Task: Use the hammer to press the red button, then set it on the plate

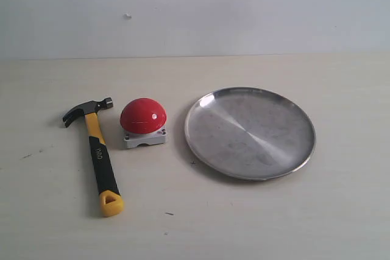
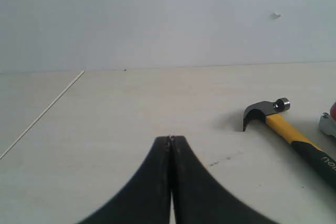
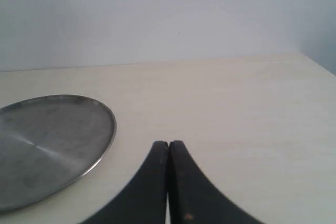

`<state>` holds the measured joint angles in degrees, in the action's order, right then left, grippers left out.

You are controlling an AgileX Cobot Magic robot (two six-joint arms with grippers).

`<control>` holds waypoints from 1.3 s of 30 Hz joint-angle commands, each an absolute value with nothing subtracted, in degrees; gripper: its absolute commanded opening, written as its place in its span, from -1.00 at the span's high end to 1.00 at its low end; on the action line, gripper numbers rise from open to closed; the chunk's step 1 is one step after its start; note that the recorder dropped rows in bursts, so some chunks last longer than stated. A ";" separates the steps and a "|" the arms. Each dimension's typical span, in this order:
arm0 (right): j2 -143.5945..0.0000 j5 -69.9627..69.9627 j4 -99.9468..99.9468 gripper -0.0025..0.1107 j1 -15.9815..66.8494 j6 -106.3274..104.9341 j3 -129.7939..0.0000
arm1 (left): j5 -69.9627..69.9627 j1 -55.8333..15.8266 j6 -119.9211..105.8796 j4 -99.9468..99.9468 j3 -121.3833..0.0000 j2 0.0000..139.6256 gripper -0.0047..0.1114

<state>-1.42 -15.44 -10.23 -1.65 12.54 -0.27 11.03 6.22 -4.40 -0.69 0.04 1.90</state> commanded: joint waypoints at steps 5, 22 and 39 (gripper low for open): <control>-1.21 -14.94 -10.55 0.96 -2.00 12.70 0.00 | 11.08 6.29 -4.36 -0.72 0.00 1.59 0.92; -1.21 -14.94 -10.55 0.96 -2.00 12.70 0.00 | 10.23 6.29 -4.36 -0.62 0.00 1.60 0.92; -1.21 -14.94 -10.55 0.96 -2.00 12.70 0.00 | -15.14 6.29 33.03 -4.48 0.00 1.60 0.92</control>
